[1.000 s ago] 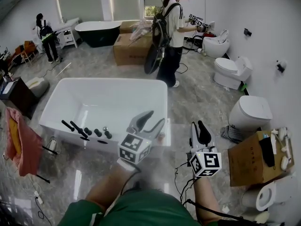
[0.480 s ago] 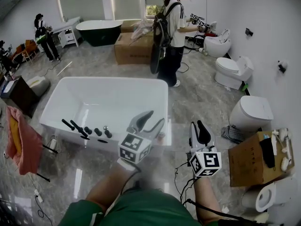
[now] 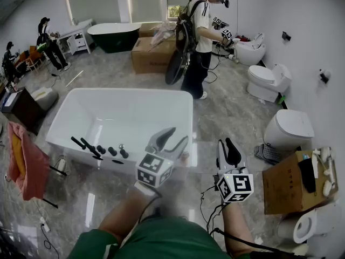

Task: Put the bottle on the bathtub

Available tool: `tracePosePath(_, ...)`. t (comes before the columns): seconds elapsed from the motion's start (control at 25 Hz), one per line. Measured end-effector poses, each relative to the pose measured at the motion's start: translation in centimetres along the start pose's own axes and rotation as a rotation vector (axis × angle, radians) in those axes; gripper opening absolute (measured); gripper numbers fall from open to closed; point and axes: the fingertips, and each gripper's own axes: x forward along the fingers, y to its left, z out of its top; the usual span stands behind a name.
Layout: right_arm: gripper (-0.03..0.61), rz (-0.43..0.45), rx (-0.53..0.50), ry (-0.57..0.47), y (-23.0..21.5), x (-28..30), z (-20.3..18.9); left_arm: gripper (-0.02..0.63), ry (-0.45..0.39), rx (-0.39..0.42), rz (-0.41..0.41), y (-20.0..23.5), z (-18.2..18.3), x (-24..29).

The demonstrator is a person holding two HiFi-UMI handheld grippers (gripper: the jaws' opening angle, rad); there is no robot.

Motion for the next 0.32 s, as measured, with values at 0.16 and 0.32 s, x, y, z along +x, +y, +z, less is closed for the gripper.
tracePosePath(0.16,0.1,0.002,0.002,0.0,-0.17,-0.04,-0.24,0.202,0.006,0.0,-0.001,-0.13,-0.36,0.19)
tracePosePath(0.32,0.1,0.003,0.0,0.001,-0.44,-0.07,-0.02,0.202,0.01,-0.005,-0.002,-0.32,-0.13,0.41)
